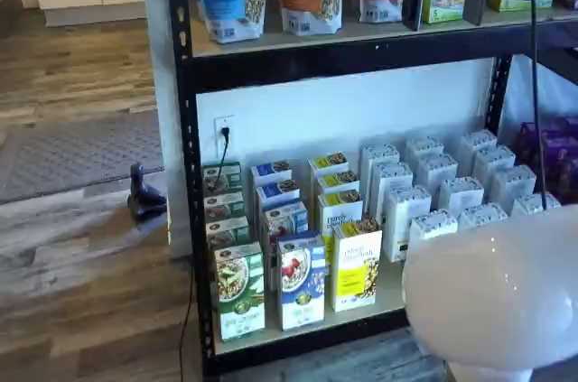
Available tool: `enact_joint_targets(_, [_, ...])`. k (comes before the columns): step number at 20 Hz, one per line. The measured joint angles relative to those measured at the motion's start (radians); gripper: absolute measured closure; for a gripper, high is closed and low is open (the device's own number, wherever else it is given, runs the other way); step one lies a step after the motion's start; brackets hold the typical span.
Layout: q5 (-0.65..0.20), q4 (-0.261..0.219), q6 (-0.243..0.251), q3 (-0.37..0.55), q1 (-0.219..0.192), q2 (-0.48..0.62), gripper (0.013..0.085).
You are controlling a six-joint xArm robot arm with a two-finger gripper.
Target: Pick up the blue and white box that is on the bottom shelf, the second box from the left
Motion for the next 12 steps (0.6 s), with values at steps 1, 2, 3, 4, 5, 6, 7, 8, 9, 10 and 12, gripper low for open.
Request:
enact_joint_targets(1, [0.003, 0.014, -0.006, -0.001, -0.012, 0.001, 0.0130])
enact_joint_targets(2, [0.007, 0.045, -0.020, -0.002, -0.042, 0.003, 0.0130])
enact_joint_targets(3, [0.006, 0.058, -0.026, -0.001, -0.053, 0.002, 0.0130])
enact_joint_targets(4, [0.005, 0.062, -0.029, -0.001, -0.056, 0.002, 0.0130])
enact_joint_targets(5, [0.002, 0.064, -0.030, 0.000, -0.057, 0.002, 0.0130])
enact_joint_targets(6, [0.000, 0.063, -0.030, 0.001, -0.056, 0.001, 0.0130])
enact_joint_targets(7, [-0.003, 0.058, -0.029, 0.002, -0.052, 0.001, 0.0130])
enact_joint_targets(8, [-0.007, 0.051, -0.027, 0.004, -0.048, 0.001, 0.0130])
enact_joint_targets(9, [-0.014, 0.046, -0.026, 0.009, -0.044, -0.001, 0.0130])
enact_joint_targets(10, [-0.022, 0.041, -0.026, 0.014, -0.042, -0.002, 0.0130])
enact_joint_targets(12, [-0.038, 0.020, -0.021, 0.029, -0.027, -0.002, 0.0130])
